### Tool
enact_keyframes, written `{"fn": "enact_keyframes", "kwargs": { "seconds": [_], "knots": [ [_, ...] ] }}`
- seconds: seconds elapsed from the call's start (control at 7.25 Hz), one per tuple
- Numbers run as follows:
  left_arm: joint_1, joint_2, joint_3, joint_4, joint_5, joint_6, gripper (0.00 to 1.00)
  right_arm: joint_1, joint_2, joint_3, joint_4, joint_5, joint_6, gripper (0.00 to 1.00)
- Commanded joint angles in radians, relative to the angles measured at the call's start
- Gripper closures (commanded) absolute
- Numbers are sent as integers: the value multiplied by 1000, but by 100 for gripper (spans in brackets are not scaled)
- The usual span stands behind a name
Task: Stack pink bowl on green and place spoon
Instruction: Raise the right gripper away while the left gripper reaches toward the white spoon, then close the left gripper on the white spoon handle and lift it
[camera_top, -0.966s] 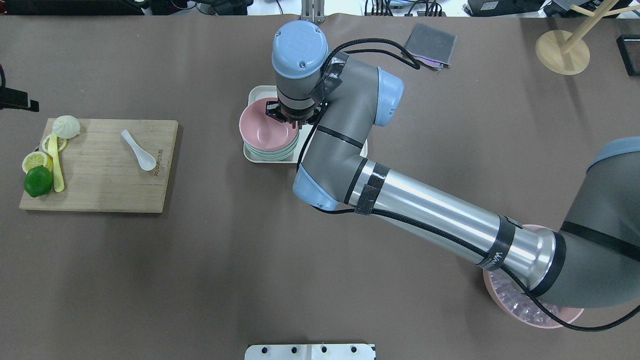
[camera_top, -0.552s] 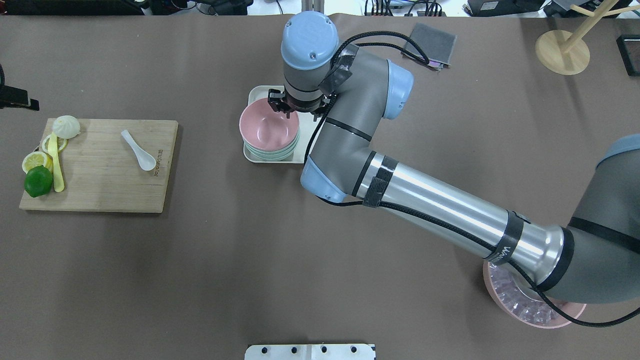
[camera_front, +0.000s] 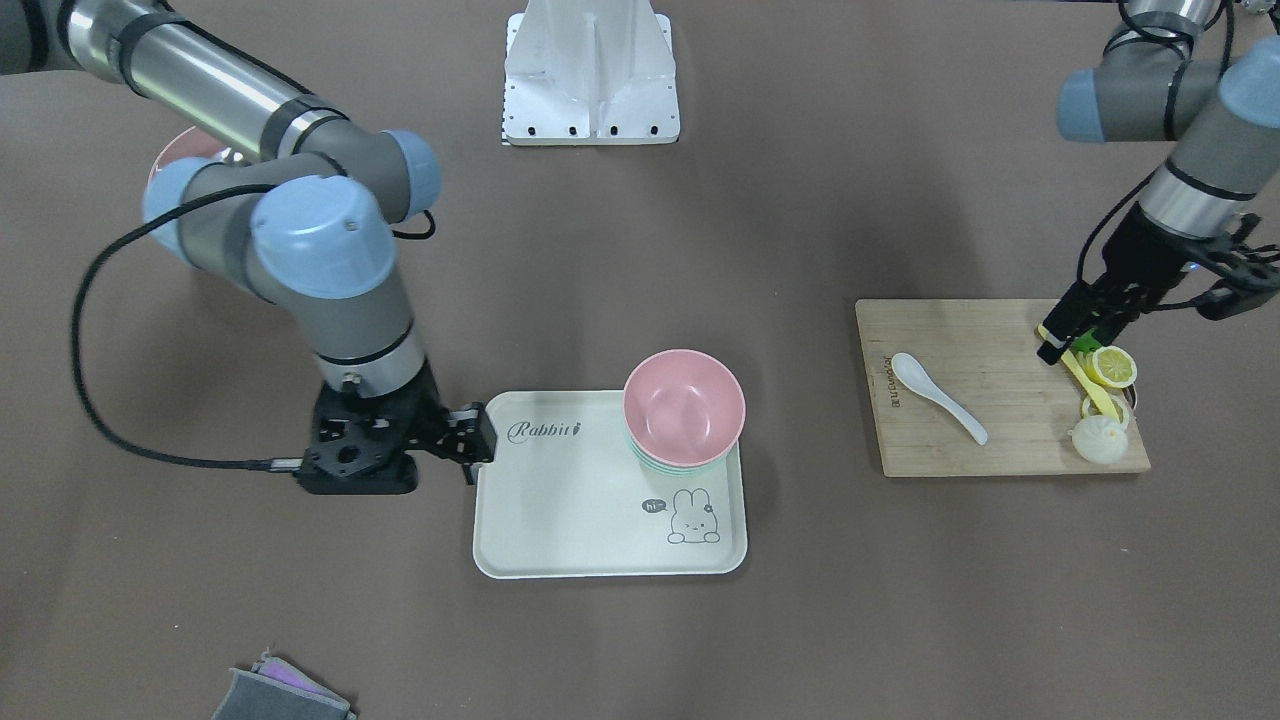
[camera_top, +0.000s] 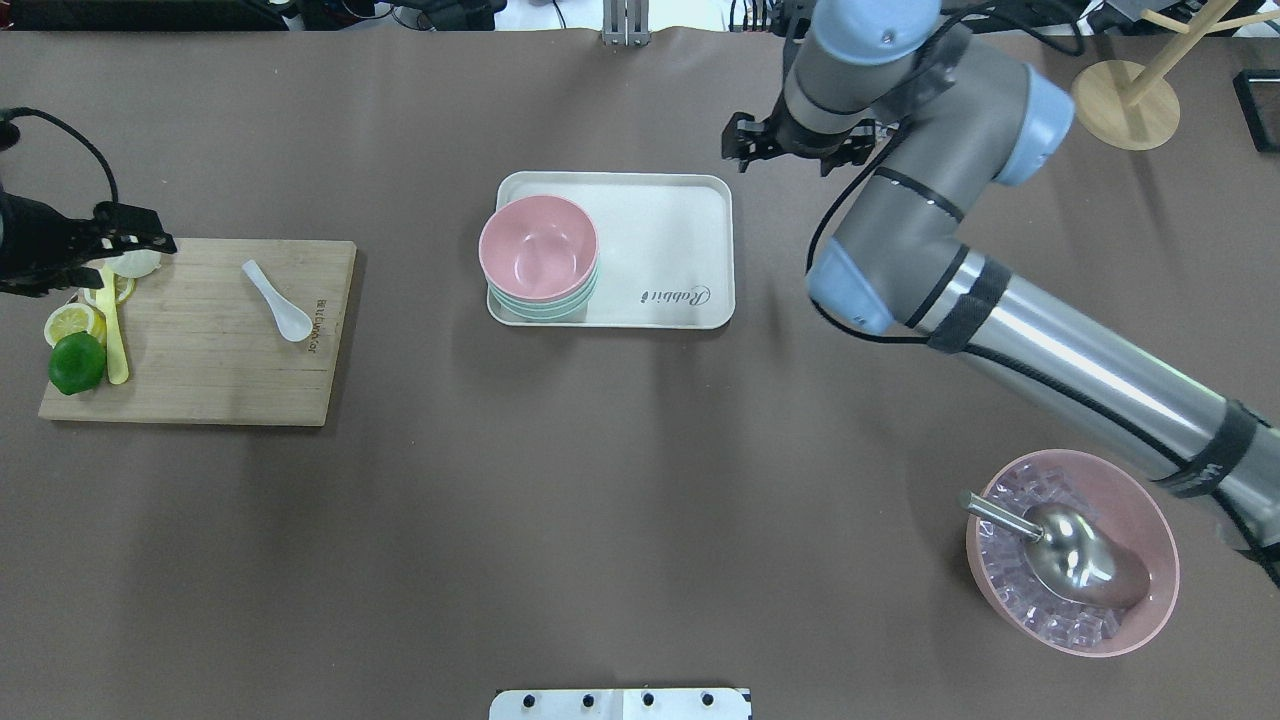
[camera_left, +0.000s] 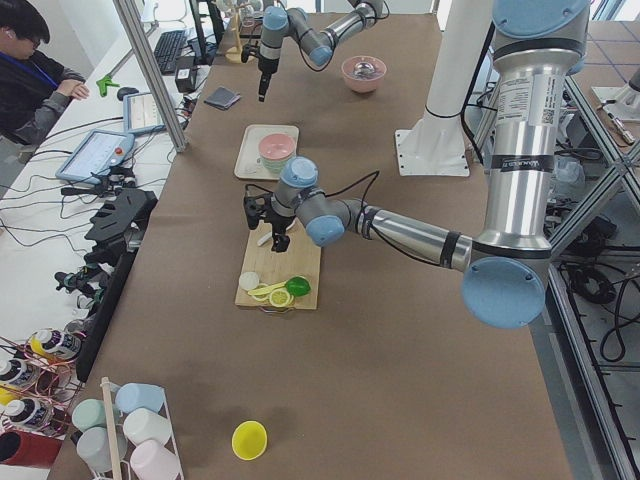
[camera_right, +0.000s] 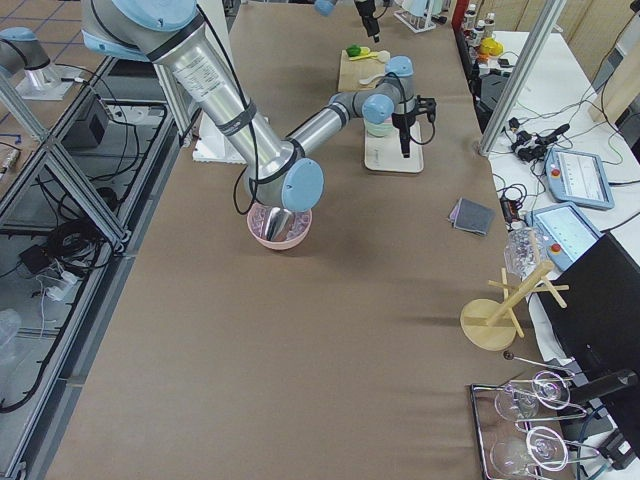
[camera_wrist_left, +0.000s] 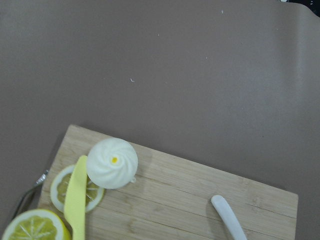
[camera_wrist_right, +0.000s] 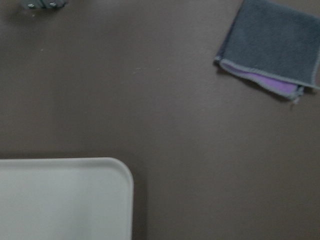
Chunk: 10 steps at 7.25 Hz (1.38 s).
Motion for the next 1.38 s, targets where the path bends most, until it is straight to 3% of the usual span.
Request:
{"fn": "enact_keyframes", "kwargs": {
  "seconds": [0.0,0.28,0.55,0.69,0.83,0.97,1.24],
  "knots": [
    [126,-82,-6,154,172,-138,2,182,-107,16,-2,169,-228,0],
    [169,-174,59,229,227,-145,3,334,-204,17,-5,285,-481,0],
    [182,-242,156,227,245,-145,8,422,-302,31,0,323,-607,0],
    [183,-243,158,227,266,-143,24,429,-327,46,0,321,-620,0],
    [189,-242,159,226,268,-140,53,429,-331,48,1,315,-620,0],
    [194,-242,159,227,272,-138,58,429,-331,46,1,311,-620,0],
    [203,-233,159,226,274,-137,58,429,-331,46,1,306,-622,0]
  ]
}}
